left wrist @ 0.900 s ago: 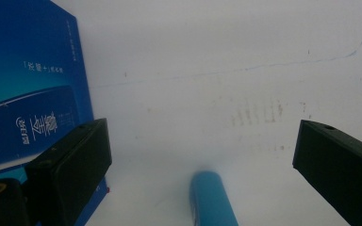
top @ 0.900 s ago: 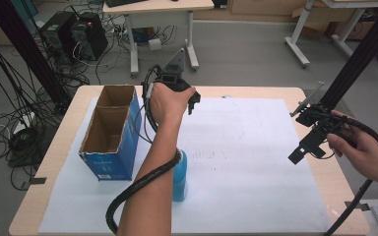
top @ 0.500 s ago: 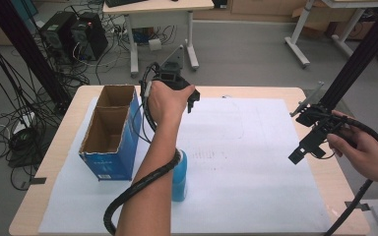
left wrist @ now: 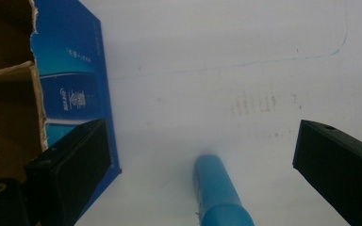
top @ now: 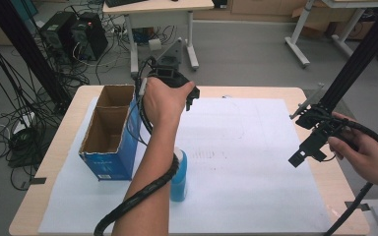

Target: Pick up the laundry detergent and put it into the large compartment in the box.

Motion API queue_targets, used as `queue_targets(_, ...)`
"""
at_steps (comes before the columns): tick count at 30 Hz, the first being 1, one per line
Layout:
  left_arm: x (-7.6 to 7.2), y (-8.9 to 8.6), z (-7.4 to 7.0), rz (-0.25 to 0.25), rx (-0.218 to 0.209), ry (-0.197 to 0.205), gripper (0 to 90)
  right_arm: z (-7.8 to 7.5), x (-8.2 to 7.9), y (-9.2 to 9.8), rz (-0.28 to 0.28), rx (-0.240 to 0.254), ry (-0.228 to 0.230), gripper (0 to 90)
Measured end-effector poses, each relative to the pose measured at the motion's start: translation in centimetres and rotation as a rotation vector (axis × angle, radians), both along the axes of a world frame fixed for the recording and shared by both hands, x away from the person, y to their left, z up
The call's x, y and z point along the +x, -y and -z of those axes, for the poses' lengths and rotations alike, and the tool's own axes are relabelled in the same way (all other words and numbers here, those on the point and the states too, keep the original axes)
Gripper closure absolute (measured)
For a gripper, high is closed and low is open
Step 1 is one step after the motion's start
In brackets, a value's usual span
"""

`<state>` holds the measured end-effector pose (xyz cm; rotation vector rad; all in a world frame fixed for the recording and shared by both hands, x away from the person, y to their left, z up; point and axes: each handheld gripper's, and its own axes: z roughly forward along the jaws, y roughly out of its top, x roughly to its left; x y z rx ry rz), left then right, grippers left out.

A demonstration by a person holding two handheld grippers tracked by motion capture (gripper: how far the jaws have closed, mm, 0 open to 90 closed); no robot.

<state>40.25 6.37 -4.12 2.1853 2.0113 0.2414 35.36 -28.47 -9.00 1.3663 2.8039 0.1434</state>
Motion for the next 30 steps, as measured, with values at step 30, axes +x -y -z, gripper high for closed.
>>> queue_targets(30, -7.1, 1.2, -4.6, -0.009, 0.023, 0.059, 5.2, -1.6, -3.9, 0.0, -0.024, 0.003, 0.034, 3.6)
